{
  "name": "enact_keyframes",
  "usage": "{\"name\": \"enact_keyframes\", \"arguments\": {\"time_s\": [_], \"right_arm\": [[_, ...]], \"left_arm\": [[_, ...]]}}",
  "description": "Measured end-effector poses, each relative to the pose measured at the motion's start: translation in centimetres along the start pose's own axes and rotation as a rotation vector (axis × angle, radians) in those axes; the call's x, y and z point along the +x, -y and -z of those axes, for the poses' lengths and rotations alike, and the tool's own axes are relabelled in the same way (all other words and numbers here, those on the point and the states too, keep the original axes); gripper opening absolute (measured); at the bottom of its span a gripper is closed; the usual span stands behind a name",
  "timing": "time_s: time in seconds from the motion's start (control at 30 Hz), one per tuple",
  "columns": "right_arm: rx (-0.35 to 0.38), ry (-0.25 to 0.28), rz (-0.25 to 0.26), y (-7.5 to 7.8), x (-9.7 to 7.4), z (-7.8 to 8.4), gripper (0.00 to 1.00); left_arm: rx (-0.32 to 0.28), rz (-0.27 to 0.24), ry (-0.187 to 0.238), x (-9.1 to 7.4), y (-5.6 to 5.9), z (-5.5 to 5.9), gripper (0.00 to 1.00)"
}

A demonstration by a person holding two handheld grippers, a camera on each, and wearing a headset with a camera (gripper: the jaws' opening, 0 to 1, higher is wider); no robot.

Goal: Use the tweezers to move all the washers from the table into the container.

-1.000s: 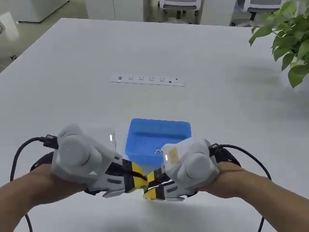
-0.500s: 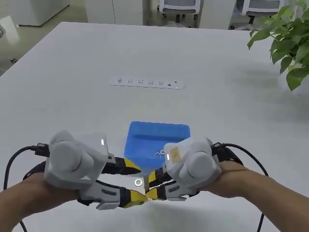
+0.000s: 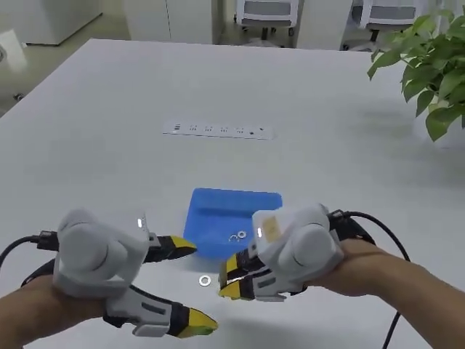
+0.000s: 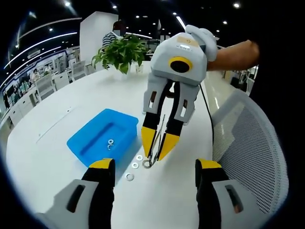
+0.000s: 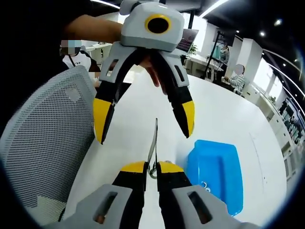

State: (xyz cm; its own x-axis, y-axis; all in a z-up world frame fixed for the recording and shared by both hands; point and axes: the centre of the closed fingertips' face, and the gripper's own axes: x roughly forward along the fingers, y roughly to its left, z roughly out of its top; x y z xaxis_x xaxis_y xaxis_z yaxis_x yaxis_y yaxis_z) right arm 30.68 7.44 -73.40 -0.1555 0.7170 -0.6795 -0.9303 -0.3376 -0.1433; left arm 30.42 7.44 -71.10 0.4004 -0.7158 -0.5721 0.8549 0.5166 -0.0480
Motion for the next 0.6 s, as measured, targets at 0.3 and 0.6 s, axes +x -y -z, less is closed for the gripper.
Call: {"name": "enact_keyframes", "arguments": {"time_s": [0.3,0.6], "right_arm": [[-0.012,0.018,0.034,1.7,-2.0,-1.1,0.09],[-0.003,0.035,0.073,3.7,-3.7,-1.4,0.09]], "left_arm": [[-0.023,-0.018,0.043,-0.4,-0.2,-0.8,0.84],[-0.033,-0.032,0.063,-0.4,-0.5,-1.3,0.91]]}}
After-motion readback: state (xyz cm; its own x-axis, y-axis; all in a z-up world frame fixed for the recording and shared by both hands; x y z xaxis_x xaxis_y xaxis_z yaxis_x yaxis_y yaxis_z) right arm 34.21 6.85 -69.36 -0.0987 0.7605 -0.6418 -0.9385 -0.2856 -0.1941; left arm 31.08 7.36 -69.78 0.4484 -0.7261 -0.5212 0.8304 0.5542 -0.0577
